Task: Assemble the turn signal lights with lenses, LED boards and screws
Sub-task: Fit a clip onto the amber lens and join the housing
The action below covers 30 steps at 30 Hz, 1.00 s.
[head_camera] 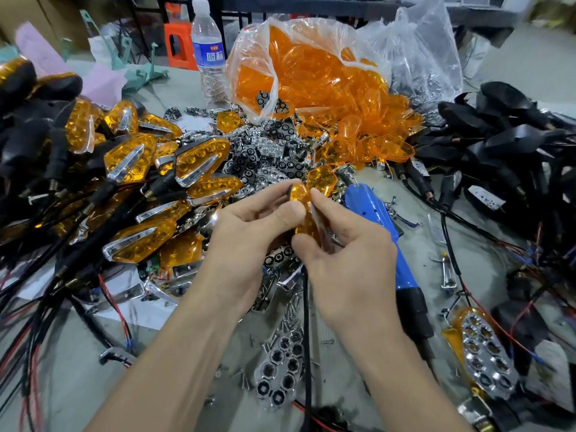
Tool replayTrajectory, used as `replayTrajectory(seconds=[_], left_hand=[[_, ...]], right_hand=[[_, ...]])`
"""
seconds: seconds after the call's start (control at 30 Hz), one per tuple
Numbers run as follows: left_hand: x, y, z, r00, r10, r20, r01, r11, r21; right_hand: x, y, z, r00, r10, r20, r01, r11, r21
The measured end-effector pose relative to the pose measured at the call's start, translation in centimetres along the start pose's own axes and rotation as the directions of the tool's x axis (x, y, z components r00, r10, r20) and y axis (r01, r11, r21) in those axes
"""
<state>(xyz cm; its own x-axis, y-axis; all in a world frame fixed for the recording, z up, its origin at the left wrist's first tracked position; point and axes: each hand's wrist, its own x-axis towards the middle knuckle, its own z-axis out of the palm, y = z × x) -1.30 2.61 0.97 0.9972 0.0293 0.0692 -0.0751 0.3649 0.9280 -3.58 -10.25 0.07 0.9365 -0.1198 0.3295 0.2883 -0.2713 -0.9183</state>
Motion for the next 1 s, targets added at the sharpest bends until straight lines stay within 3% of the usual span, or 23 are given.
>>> replayTrajectory(seconds=[0.1,0.17,0.27,0.37,0.47,0.7,0.87,1.0], left_hand=[[-0.2,0.0,0.7,0.998,-0.016,-0.053,0.015,1.0,-0.017],[0.0,0.2,0.8,0.997,-0.041,-0.063,0.037,0.997,-0.067],[0.1,0.8,0.7,0.996,-0.059,0.064,0.068,0.987,-0.143],[0.0,1.0,0.4,0.988,0.003,0.156,0.005,0.999,-0.052],[0.0,1.3,-0.1,0.991,0.051,0.127,-0.07,0.987,0.145],[-0.2,1.6,-0.1,0.992,-0.059,0.116,0.054,0.997,0.048],[-0.2,1.8,-0.6,0.992,-0.033,0.125,0.037,0.999,-0.031],[-0.4,1.5,-0.6,0.997,0.015,0.079,-0.015,1.0,0.0]], right_hand=[[-0.3,-0.3,0.5,0.996,-0.084,0.039,0.089,0.983,-0.162],[0.3,-0.6,0.0,0.997,-0.021,0.076,0.027,0.997,-0.074],[1.0,-0.4,-1.0,0.984,0.126,0.126,-0.137,0.988,0.078],[1.3,-0.2,-1.5,0.966,0.135,0.22,-0.168,0.975,0.142],[1.4,0.2,-2.0,0.975,0.117,0.188,-0.152,0.971,0.184],[1.1,0.1,-2.1,0.987,0.058,0.152,-0.08,0.986,0.143],[0.9,-0.1,-1.5,0.991,0.03,0.13,-0.054,0.982,0.181],[0.8,-0.3,-1.2,0.989,0.082,0.121,-0.099,0.985,0.141]])
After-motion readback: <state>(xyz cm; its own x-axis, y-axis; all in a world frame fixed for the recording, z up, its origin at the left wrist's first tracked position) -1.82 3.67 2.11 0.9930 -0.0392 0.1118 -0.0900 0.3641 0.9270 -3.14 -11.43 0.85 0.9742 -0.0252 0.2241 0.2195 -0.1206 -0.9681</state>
